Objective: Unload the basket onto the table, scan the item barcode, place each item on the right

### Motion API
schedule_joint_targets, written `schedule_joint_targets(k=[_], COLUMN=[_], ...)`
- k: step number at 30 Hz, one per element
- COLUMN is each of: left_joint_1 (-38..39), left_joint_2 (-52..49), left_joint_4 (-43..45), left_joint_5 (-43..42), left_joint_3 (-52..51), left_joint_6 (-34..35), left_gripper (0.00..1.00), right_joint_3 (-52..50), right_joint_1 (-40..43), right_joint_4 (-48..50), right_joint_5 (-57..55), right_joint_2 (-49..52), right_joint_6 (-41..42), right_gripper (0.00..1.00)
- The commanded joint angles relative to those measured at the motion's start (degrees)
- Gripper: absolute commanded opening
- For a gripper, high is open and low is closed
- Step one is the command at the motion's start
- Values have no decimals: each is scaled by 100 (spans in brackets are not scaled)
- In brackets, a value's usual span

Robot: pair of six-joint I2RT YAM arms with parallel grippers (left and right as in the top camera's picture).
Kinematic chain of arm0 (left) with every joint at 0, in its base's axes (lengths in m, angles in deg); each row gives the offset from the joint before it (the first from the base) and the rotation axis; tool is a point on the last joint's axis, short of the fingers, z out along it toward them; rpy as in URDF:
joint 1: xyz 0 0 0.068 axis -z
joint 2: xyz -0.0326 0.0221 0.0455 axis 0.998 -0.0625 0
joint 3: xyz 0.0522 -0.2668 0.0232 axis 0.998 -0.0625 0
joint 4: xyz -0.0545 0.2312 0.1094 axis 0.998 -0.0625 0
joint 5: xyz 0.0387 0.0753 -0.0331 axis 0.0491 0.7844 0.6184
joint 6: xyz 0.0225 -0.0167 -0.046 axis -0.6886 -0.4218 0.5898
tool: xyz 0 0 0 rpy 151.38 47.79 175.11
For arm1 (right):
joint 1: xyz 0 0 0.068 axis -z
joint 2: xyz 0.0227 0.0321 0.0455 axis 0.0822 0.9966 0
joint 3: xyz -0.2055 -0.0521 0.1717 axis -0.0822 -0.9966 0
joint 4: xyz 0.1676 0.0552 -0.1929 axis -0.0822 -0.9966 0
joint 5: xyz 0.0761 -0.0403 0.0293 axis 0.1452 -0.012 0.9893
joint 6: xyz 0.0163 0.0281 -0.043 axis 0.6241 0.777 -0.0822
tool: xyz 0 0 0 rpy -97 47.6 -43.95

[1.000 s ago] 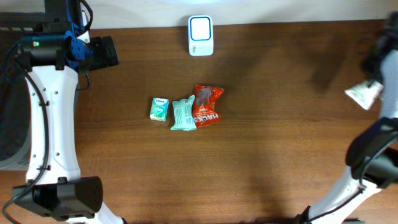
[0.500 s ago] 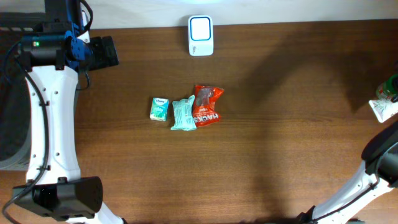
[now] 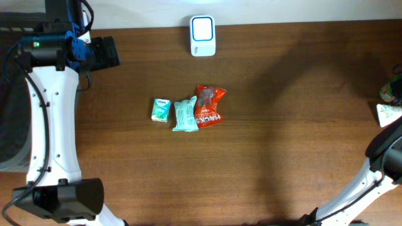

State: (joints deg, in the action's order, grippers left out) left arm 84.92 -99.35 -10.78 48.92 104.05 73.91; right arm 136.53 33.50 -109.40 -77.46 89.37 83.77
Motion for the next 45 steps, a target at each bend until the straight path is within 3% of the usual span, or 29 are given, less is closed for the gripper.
schedule_joint_targets(k=[1, 4, 6, 8, 11, 13, 16, 19, 20, 23, 27, 31, 35, 41, 45], left_joint_1=[0, 0, -7, -4, -4, -4, -4, -4, -4, -4, -4, -4, -4, -4, -4], left_joint_2=[11, 11, 11, 11, 11, 11, 11, 11, 11, 11, 11, 11, 11, 11, 11], left_joint_4=[-11, -11, -11, -11, -11, -11, -11, -11, -11, -11, -11, -11, -11, -11, -11], left_joint_5=[42, 42, 42, 42, 42, 42, 42, 42, 42, 42, 42, 42, 42, 42, 42], left_joint_3=[83, 83, 83, 83, 83, 83, 83, 83, 83, 83, 83, 83, 83, 83, 83], left_joint_6=[68, 68, 68, 68, 68, 68, 68, 68, 68, 68, 68, 68, 68, 68, 68], left_gripper=[99, 99, 99, 99, 99, 99, 99, 99, 99, 99, 99, 99, 99, 99, 99], right_joint_3=[122, 125, 125, 125, 125, 125, 118, 118, 111, -20, -520, -1346, -1862, -2472, -2916], right_joint_1=[42, 31, 26, 9, -197, -437, -949, -1908, -2208, -3003, -4037, -4795, -5254, -5676, -5681], right_joint_4=[-142, -269, -291, -293, -496, -772, -1456, -2417, -2583, -2651, -2273, -1239, -317, 1005, 1786], right_joint_5=[105, 157, 866, 1926, 4660, 5604, 6015, 5904, 5668, 5049, 5045, 5128, 5862, 5060, 4955], right_joint_2=[-68, -334, -802, -1121, -1587, -1635, -1620, -1611, -1611, -1596, -1451, -1261, -1121, -1051, -994], right_joint_6=[-520, -726, -730, -962, -1554, -1910, -2658, -4079, -4192, -4170, -3897, -2929, -2916, -1545, -1058], right_gripper=[34, 37, 48, 52, 57, 59, 70, 87, 88, 89, 96, 99, 99, 98, 99])
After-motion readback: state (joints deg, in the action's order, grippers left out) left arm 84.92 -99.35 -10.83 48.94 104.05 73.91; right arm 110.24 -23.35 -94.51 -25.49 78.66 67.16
